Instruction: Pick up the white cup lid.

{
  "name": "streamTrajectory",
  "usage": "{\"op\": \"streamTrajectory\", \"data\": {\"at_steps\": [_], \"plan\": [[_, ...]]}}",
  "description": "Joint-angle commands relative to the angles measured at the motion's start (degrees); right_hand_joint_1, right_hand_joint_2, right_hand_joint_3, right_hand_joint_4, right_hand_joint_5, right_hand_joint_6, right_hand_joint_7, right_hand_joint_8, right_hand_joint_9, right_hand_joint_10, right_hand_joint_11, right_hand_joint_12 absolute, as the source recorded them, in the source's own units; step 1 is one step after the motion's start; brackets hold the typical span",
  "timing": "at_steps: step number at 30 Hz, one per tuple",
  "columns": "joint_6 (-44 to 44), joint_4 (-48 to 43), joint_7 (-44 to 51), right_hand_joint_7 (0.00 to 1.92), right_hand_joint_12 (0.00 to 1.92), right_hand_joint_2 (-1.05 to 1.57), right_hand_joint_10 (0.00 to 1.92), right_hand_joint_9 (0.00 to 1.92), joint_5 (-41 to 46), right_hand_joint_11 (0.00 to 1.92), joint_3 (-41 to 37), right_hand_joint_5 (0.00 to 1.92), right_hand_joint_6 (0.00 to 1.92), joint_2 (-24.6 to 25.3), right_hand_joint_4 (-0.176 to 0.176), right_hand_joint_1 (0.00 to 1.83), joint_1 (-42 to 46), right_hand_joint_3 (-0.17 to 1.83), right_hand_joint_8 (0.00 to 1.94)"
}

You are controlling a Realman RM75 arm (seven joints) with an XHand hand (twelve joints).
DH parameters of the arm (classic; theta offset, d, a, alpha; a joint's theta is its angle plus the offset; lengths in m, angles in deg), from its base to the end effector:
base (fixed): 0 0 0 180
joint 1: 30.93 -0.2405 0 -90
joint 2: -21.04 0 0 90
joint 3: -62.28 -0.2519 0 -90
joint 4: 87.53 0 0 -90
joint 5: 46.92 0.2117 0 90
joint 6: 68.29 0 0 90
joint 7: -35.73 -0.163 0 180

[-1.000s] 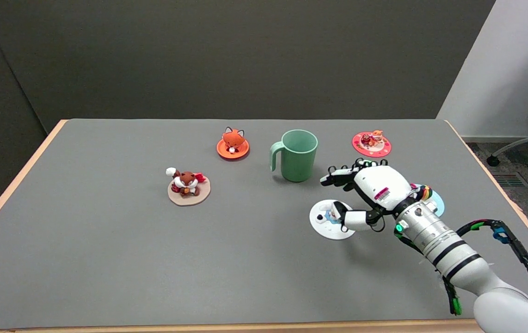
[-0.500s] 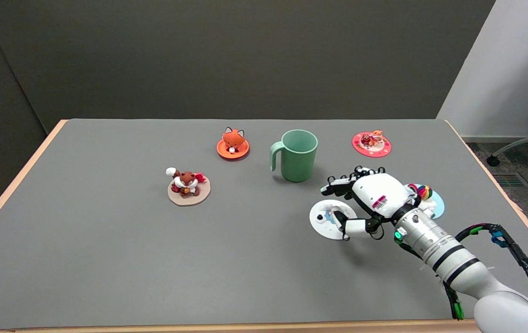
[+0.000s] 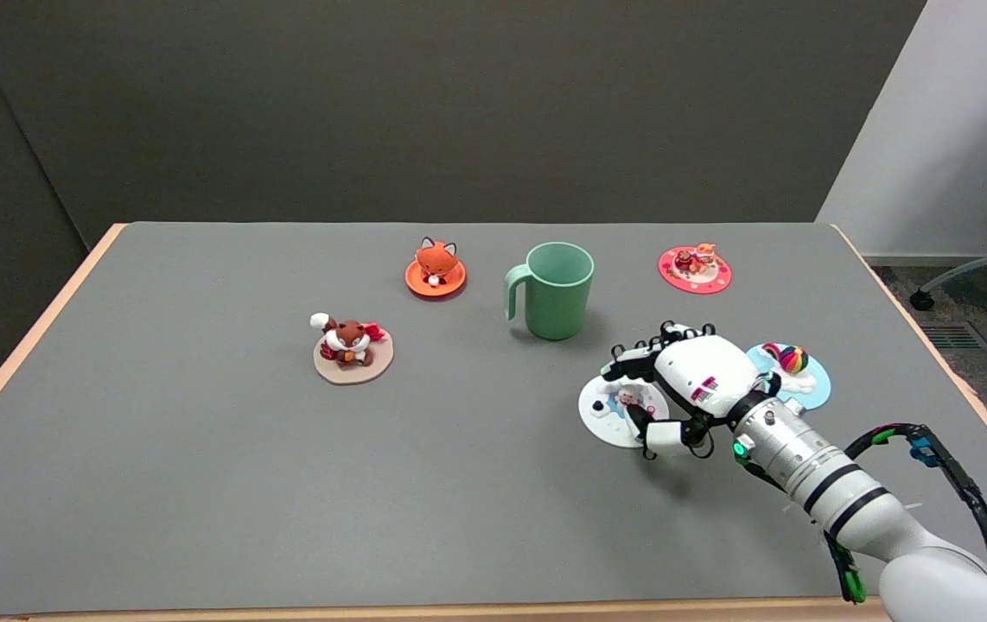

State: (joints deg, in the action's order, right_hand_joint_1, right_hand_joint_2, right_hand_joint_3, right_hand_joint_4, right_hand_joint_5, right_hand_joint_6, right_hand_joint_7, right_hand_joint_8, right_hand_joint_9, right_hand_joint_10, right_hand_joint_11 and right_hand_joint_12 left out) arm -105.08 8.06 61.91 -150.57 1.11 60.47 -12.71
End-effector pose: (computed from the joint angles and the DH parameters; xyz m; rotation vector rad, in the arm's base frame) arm -0.2837 -0.2668 0.3408 1.6501 -0.1381 0.0148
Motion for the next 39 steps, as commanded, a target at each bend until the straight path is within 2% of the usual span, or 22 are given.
{"op": "streamTrajectory", "data": {"at_steps": [1,7,8,9,10,11,12,14,20,26,30,33,39], "plan": [[0.74,-2.79,1.63,0.88,1.12,0.77,0.30,0.88,-0.03,0.39,3.03,0.76,0.19,0.31,0.117,0.95,-2.68,0.94,0.17],[1.07,-3.28,1.76,0.89,1.12,0.78,0.31,0.88,-0.03,0.39,3.03,0.77,0.19,0.30,0.115,0.96,-2.76,0.93,0.18],[1.14,-3.48,2.30,0.89,1.18,0.85,0.31,0.88,-0.03,0.37,3.03,0.79,0.21,0.30,0.118,0.96,-2.84,0.79,0.22],[1.19,-3.59,2.92,0.95,1.18,0.80,0.40,0.88,-0.03,0.37,3.03,0.86,0.20,0.30,0.124,0.97,-2.87,0.87,0.20],[1.27,-3.62,3.79,0.96,1.23,0.98,0.48,0.86,-0.03,0.36,2.92,0.85,0.81,0.30,0.147,0.97,-2.87,0.45,0.28],[1.30,-3.62,4.25,0.93,1.37,1.11,0.62,0.82,-0.03,0.32,2.78,0.83,1.17,0.30,0.076,1.10,-2.82,0.15,0.82],[1.30,-3.62,4.40,0.90,1.45,1.12,0.73,0.79,-0.03,0.28,2.62,0.82,1.16,0.35,0.013,1.19,-2.74,0.12,1.19],[1.35,-3.74,4.43,0.88,1.51,1.15,0.81,0.76,-0.03,0.26,2.47,0.81,1.15,0.38,0.006,1.18,-2.71,0.08,1.25],[1.52,-4.12,4.41,0.89,1.54,1.14,0.83,0.78,0.68,0.36,2.71,0.81,1.16,0.46,0.012,1.18,-2.92,0.10,1.24],[1.60,-0.13,5.07,0.92,1.48,1.12,0.79,0.84,-1.13,0.47,1.20,0.82,1.15,0.23,0.003,1.19,-3.20,0.11,1.18],[4.74,4.22,5.07,0.96,1.42,1.10,0.74,0.88,-2.10,0.54,-1.89,0.83,1.14,0.10,-0.004,1.20,-3.79,0.12,1.12],[8.03,6.26,5.07,0.99,1.38,1.09,0.70,0.92,-2.67,0.58,-3.64,0.86,1.11,-0.18,0.013,1.20,-4.89,0.12,1.06],[13.50,8.14,4.37,1.03,1.27,1.07,0.66,0.97,-1.71,0.70,-6.59,0.89,1.06,-0.62,0.012,1.22,-6.78,0.12,0.98]]}}
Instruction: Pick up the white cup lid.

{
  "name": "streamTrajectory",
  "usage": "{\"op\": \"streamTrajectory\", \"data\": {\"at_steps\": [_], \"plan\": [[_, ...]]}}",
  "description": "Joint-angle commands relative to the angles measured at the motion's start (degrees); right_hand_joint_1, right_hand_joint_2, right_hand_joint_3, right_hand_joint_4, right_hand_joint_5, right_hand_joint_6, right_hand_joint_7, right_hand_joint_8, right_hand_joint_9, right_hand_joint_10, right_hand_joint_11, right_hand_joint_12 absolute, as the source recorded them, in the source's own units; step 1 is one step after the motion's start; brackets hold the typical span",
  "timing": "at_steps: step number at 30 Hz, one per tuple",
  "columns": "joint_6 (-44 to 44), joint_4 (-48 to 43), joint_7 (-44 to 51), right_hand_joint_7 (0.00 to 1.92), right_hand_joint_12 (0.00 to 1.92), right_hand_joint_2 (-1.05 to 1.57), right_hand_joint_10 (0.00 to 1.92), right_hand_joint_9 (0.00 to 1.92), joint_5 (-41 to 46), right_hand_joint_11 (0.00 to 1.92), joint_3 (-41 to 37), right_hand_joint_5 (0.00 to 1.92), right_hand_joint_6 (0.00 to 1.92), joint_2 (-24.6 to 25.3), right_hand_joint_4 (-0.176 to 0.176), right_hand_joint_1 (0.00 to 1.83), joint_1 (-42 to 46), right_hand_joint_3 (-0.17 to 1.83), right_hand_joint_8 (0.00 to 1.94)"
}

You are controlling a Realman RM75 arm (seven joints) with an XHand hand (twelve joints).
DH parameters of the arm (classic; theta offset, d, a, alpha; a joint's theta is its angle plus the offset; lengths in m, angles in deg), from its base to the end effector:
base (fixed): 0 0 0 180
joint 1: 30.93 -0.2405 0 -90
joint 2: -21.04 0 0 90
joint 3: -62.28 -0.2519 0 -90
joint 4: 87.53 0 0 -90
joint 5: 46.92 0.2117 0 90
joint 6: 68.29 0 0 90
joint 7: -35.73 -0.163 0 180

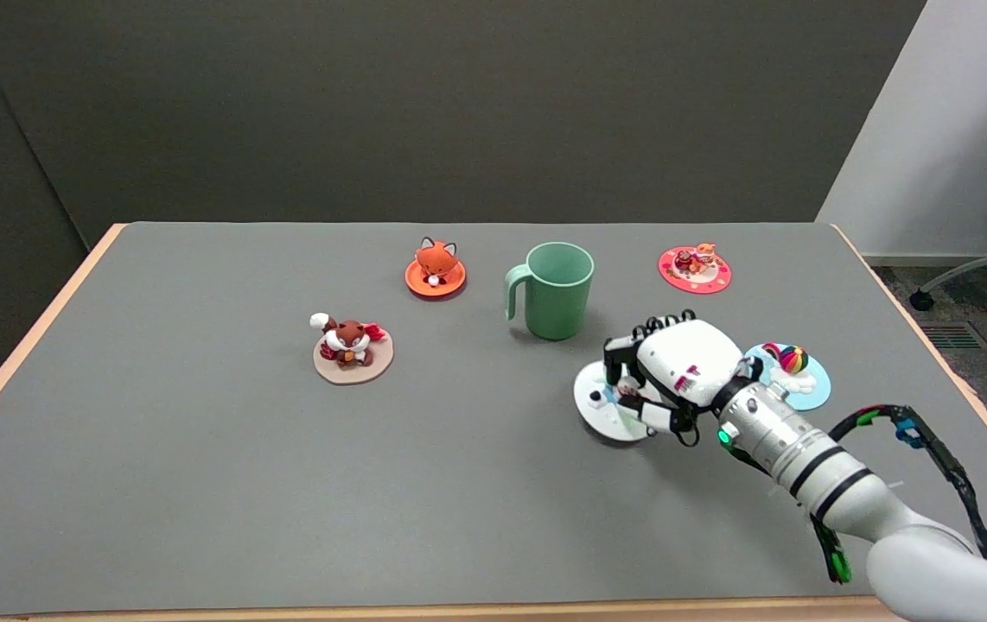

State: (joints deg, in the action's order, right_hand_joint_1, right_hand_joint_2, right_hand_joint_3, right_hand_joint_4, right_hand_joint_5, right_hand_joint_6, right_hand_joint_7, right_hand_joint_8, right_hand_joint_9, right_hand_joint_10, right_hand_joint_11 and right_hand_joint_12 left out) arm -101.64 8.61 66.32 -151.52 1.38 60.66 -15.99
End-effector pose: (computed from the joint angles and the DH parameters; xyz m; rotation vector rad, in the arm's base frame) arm -0.2746 -0.2810 0.3304 1.7019 -0.0579 -0.0393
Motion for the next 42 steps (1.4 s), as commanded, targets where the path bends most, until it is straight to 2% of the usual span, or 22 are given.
{"op": "streamTrajectory", "data": {"at_steps": [1,6,11,12,13,15,16,30,42], "plan": [[10.56,7.70,-0.24,1.03,1.25,1.07,0.66,0.97,-0.46,0.72,-7.25,0.90,1.06,-0.89,0.013,1.22,-3.69,0.12,0.97],[12.18,7.88,-1.26,1.07,1.14,1.05,0.61,1.02,5.03,0.81,-8.56,0.92,1.03,-1.16,0.014,1.22,-4.63,0.12,0.92],[15.90,8.82,-1.26,1.08,1.10,1.05,0.60,1.04,5.16,0.84,-10.91,0.92,1.03,-1.40,0.012,1.22,-5.37,0.12,0.90],[16.61,8.90,-1.26,1.06,1.09,1.05,0.58,1.05,5.16,0.85,-11.43,0.93,1.02,-1.49,-0.036,1.23,-5.53,0.12,0.92],[17.01,8.98,-1.26,0.99,1.09,1.05,0.55,1.07,5.16,0.85,-11.67,0.95,1.01,-1.56,-0.176,1.26,-5.64,0.14,1.00],[17.95,9.09,-1.26,0.99,1.07,1.05,0.55,1.07,5.16,0.86,-12.12,0.96,1.01,-1.69,-0.176,1.26,-6.01,0.14,0.99],[18.29,9.09,-1.26,0.98,1.04,1.06,0.66,1.03,5.16,0.87,-12.28,0.94,1.03,-1.72,-0.176,1.26,-6.17,0.12,1.01],[23.28,8.49,-1.26,0.98,1.00,1.06,0.65,1.04,5.32,0.89,-13.64,0.94,1.03,-2.52,-0.176,1.26,-10.11,0.12,1.01],[24.59,3.60,-2.02,0.98,0.98,1.06,0.64,1.04,5.79,0.90,-1.93,0.94,1.03,-4.36,-0.176,1.26,-25.01,0.12,1.01]]}}
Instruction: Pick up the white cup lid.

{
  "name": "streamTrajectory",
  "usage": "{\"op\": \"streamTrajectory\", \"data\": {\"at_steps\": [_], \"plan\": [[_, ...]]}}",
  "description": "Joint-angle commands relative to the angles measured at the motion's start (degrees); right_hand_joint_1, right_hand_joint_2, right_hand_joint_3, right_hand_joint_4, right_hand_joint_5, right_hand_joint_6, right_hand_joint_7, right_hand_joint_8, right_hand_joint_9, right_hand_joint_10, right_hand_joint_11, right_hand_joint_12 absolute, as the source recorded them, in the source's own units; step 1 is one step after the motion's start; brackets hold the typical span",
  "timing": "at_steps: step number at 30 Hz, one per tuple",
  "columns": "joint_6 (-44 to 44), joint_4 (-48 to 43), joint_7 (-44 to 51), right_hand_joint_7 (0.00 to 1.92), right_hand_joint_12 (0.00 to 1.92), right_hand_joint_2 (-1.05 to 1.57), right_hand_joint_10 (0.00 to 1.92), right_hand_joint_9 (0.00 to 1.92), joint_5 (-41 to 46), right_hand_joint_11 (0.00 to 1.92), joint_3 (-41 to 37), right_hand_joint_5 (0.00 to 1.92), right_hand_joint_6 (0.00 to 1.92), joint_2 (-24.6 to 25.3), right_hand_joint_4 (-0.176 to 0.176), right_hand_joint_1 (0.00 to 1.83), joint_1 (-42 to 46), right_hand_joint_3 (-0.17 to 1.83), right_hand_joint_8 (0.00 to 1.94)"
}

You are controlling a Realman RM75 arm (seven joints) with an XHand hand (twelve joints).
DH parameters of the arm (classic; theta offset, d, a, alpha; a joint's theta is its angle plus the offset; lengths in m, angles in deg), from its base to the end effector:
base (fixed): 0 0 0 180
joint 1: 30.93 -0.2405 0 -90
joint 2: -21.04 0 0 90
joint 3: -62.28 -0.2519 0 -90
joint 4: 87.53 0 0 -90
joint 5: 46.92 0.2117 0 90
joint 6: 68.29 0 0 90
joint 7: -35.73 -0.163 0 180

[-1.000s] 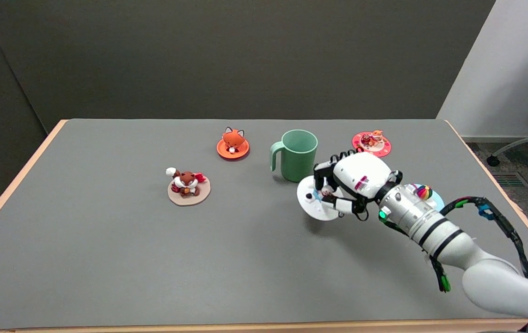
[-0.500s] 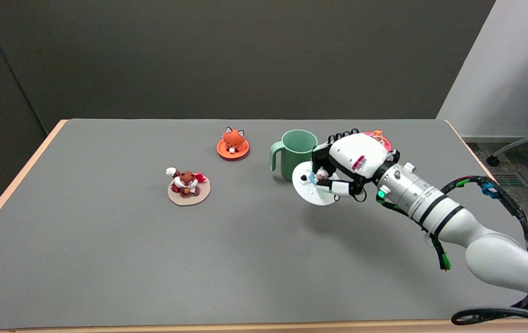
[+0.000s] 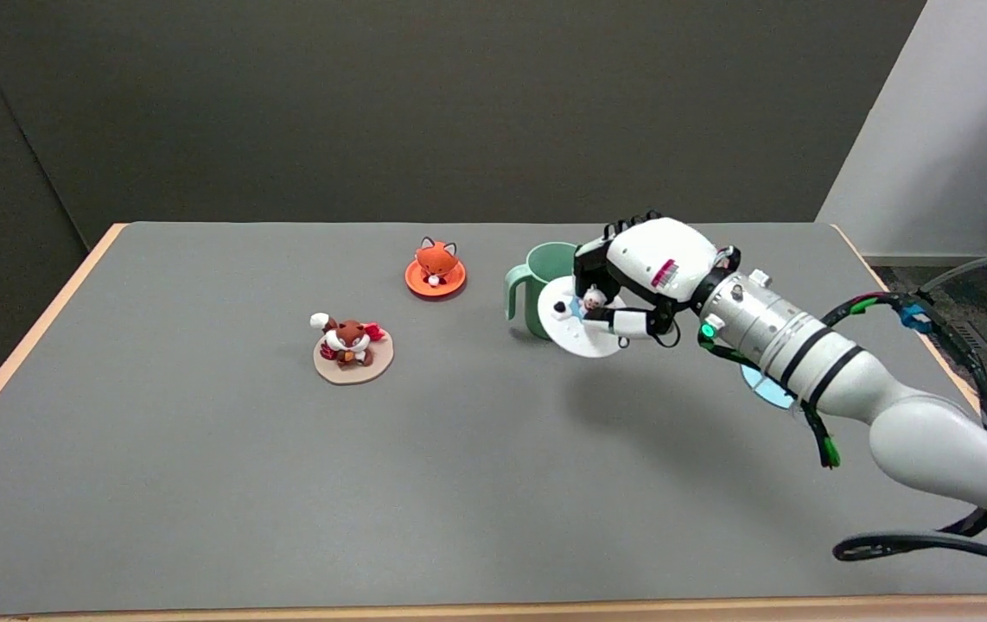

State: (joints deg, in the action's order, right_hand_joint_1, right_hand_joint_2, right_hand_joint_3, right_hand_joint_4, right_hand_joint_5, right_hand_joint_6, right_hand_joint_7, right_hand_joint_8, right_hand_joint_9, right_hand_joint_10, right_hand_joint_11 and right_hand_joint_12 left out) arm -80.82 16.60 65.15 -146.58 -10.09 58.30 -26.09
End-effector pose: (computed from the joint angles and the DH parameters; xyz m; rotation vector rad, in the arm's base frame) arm -0.1832 -0.3376 0.3188 1.8405 -0.0287 0.0518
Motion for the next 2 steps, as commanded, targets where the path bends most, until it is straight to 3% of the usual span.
{"op": "streamTrajectory", "data": {"at_steps": [1,2], "plan": [[3.86,-4.95,-1.26,0.98,0.98,1.06,0.64,1.04,0.86,0.90,10.48,0.94,1.03,-2.05,-0.176,1.26,-16.18,0.12,1.01],[3.99,-5.66,-1.55,0.98,0.98,1.06,0.64,1.04,0.86,0.90,11.87,0.94,1.03,-2.08,-0.176,1.26,-17.62,0.12,1.01]]}}
